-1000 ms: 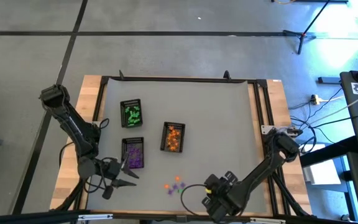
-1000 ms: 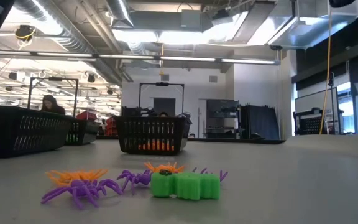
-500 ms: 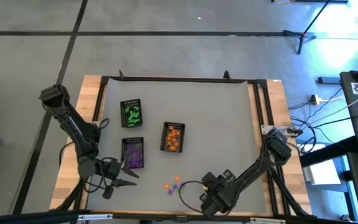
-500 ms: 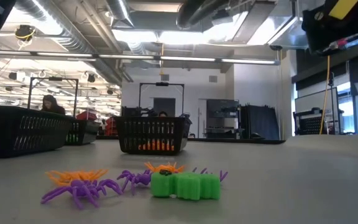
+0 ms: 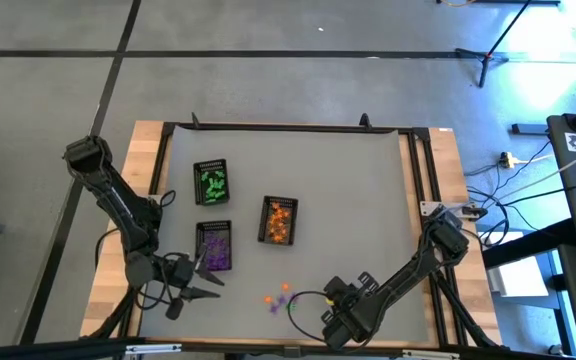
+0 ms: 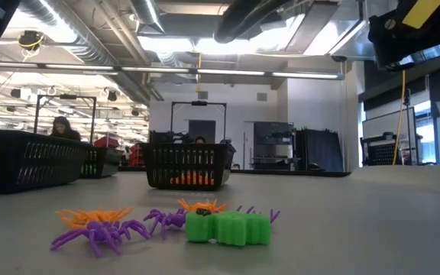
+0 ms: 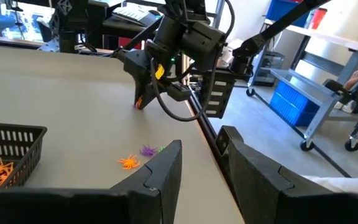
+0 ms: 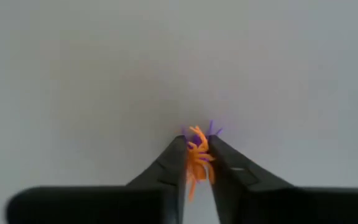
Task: Sort Halloween decoration
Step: Put the orange spider toy into the bottom right black basket
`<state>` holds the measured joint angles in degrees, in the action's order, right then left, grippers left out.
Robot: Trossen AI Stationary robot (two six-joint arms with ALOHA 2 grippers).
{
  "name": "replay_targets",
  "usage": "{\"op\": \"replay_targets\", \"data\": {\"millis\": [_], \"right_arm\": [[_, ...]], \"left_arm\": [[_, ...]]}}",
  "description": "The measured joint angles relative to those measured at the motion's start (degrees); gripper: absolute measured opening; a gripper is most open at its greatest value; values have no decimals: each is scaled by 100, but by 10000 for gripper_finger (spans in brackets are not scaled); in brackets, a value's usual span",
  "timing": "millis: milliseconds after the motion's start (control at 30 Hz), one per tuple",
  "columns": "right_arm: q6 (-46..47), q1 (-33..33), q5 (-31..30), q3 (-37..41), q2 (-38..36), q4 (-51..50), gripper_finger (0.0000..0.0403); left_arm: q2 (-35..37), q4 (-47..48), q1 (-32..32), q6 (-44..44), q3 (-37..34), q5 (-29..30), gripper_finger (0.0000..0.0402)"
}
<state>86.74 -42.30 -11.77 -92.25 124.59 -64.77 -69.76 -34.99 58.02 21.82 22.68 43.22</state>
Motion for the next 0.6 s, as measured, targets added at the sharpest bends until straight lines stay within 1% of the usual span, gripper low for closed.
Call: {"op": "replay_targets", "data": {"millis": [100,200,300,367,467,600], "right_arm": [[-9,0,-12,1,-26,11,25],[-15,-4,-27,1,-71,4,10],[-15,-2,-133,-82,-113,-18,10],[-23,-4,-302,-239,-128,-74,18],[-87,-1,-640,-494,-131,-152,28],[-293,68,-1248,-832,-133,-137,31]], "left_arm": [[0,0,0,-1,0,60,125],[0,26,-4,0,0,79,125],[0,51,-4,0,0,83,125],[0,70,-4,0,0,104,125],[0,73,-34,0,0,105,125],[0,123,-120,0,0,107,125]]}}
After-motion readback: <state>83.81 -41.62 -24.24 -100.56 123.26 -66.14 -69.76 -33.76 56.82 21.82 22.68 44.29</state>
